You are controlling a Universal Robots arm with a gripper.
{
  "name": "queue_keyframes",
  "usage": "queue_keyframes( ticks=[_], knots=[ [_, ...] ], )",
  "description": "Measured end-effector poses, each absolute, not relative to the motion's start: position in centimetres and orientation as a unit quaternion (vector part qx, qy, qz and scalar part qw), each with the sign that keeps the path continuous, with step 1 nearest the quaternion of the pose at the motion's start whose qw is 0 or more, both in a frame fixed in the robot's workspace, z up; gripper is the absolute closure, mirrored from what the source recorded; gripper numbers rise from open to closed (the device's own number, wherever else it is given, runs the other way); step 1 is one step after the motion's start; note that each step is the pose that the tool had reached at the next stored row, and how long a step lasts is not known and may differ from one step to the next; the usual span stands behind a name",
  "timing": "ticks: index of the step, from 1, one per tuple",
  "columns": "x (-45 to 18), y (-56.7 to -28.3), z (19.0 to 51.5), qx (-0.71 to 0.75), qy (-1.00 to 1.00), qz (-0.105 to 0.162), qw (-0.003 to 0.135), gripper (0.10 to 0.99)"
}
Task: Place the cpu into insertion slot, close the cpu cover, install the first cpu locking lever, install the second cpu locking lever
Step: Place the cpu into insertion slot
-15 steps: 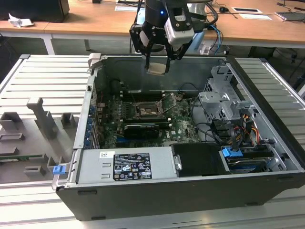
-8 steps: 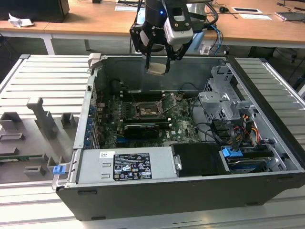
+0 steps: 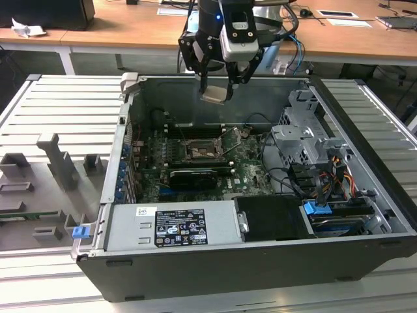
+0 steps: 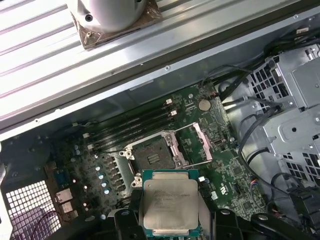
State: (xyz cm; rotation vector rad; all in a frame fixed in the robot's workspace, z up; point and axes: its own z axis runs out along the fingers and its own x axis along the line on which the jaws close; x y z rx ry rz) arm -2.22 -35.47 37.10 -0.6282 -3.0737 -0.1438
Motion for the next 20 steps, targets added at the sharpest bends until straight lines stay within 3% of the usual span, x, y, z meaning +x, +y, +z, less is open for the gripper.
queue_keyframes(
  ticks=[20],
  knots=[
    [-2.23, -35.48, 36.29, -0.323, -0.945, -0.045, -0.005, 0.557]
  ],
)
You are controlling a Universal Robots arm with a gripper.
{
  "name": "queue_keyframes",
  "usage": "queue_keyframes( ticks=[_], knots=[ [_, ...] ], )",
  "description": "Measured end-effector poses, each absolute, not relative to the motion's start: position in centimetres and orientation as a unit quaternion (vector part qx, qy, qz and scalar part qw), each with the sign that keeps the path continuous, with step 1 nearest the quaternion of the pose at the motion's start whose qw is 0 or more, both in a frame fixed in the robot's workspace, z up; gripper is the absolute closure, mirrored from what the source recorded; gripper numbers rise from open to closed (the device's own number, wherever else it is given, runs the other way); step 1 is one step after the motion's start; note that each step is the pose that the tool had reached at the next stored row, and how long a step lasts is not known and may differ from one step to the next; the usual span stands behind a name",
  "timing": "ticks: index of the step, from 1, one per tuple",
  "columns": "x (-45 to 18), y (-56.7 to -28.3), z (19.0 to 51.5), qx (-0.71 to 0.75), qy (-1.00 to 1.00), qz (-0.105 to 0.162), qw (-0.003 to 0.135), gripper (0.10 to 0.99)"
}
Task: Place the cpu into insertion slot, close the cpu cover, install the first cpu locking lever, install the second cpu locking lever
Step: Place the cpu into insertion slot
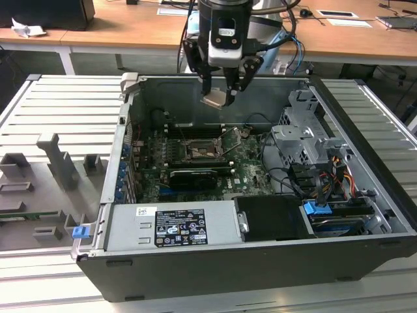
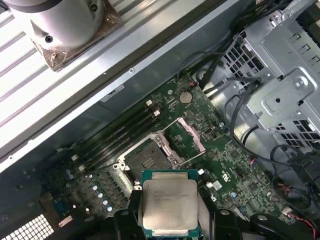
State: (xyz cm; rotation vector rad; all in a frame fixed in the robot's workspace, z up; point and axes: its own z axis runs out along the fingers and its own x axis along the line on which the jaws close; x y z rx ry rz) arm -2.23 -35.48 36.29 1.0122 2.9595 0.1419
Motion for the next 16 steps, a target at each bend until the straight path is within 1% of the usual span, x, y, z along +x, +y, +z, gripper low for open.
queue_keyframes(
  ticks=[11, 16],
  knots=[
    [-2.23, -35.48, 36.08, 0.418, 0.907, 0.045, 0.01, 0.557],
    [-2.23, -35.48, 35.78, 0.435, 0.899, 0.044, 0.011, 0.557]
  ],
)
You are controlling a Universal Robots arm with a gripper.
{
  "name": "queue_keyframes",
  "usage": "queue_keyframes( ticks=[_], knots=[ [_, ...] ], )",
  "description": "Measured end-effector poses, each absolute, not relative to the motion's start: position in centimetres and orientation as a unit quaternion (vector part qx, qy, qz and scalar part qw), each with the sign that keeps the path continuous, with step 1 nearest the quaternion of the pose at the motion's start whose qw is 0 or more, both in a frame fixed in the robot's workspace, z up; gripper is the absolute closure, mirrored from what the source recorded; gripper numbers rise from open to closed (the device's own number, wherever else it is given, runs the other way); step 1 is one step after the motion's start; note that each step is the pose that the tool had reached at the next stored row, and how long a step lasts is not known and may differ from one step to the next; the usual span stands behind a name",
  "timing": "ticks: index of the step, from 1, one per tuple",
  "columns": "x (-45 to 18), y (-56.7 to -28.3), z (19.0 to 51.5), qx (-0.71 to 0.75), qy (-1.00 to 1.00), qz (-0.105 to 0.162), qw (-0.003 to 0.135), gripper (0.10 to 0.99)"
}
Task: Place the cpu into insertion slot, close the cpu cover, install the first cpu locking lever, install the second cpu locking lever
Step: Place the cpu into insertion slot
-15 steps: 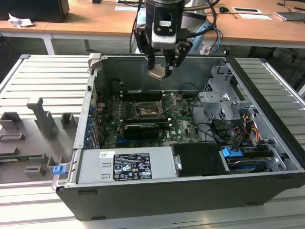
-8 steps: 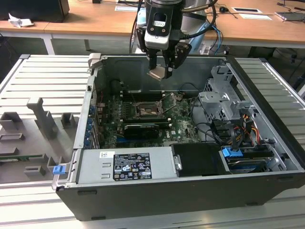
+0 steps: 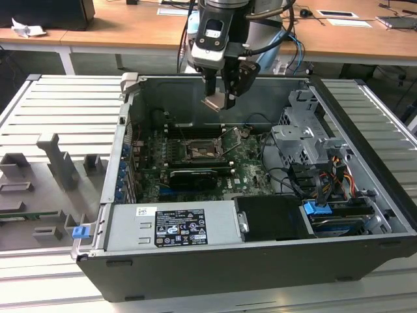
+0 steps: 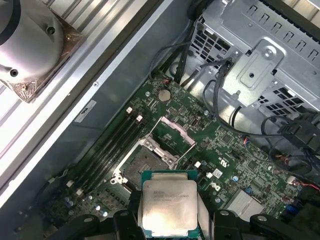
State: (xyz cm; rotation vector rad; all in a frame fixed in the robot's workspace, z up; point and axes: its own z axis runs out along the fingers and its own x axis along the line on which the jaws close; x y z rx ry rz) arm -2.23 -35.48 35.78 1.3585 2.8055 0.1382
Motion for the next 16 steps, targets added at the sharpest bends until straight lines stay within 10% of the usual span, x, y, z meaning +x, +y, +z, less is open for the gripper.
queue_keyframes(
  ticks=[16],
  knots=[
    [-2.23, -35.47, 35.34, 0.441, 0.896, 0.044, 0.011, 0.557]
  ],
)
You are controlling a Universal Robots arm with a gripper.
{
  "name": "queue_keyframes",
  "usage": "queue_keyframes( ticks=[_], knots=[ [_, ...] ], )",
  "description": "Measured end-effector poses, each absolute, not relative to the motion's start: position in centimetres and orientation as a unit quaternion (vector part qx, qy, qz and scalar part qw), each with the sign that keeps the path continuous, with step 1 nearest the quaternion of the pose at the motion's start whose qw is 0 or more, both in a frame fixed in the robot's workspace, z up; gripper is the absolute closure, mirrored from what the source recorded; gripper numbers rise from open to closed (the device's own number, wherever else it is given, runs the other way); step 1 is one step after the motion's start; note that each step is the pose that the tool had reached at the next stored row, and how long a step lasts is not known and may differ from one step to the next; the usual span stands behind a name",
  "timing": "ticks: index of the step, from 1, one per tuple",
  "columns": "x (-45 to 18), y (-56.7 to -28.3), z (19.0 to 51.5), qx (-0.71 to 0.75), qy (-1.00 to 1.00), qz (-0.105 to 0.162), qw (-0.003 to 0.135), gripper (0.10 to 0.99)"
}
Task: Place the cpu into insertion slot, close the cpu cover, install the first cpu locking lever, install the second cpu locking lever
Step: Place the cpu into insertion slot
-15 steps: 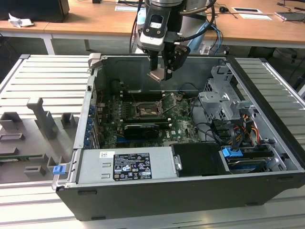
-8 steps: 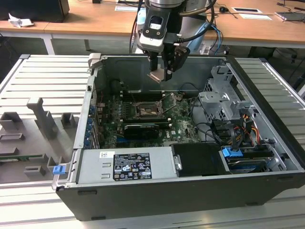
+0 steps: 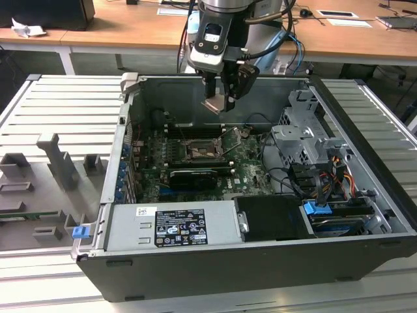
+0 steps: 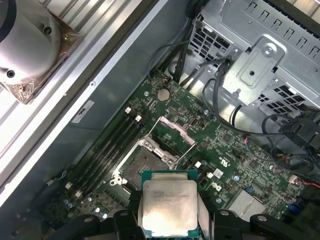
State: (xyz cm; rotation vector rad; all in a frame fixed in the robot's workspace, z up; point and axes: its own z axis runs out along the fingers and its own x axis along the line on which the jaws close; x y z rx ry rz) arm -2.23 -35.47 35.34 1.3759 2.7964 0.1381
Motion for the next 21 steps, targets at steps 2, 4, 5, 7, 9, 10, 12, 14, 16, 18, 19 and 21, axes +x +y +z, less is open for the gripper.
queue_keyframes(
  ticks=[2, 4, 5, 7, 9, 10, 12, 14, 16, 18, 19, 21],
  knots=[
    [-2.23, -35.48, 35.27, 0.442, 0.896, 0.044, 0.011, 0.557],
    [-2.23, -35.48, 35.19, 0.443, 0.896, 0.044, 0.011, 0.557],
    [-2.23, -35.48, 35.16, 0.443, 0.895, 0.044, 0.011, 0.557],
    [-2.23, -35.48, 35.12, 0.444, 0.895, 0.044, 0.011, 0.557],
    [-2.23, -35.48, 35.08, 0.445, 0.894, 0.044, 0.011, 0.557],
    [-2.23, -35.47, 35.05, 0.447, 0.893, 0.044, 0.011, 0.557],
    [-2.23, -35.48, 35.02, 0.45, 0.892, 0.044, 0.011, 0.557],
    [-2.23, -35.47, 34.98, 0.455, 0.889, 0.044, 0.012, 0.557],
    [-2.23, -35.47, 34.93, 0.466, 0.884, 0.044, 0.012, 0.557],
    [-2.23, -35.48, 34.89, 0.478, 0.877, 0.044, 0.013, 0.557],
    [-2.23, -35.48, 34.84, 0.487, 0.872, 0.044, 0.013, 0.557],
    [-2.23, -35.47, 34.77, 0.497, 0.866, 0.043, 0.014, 0.557]
  ],
)
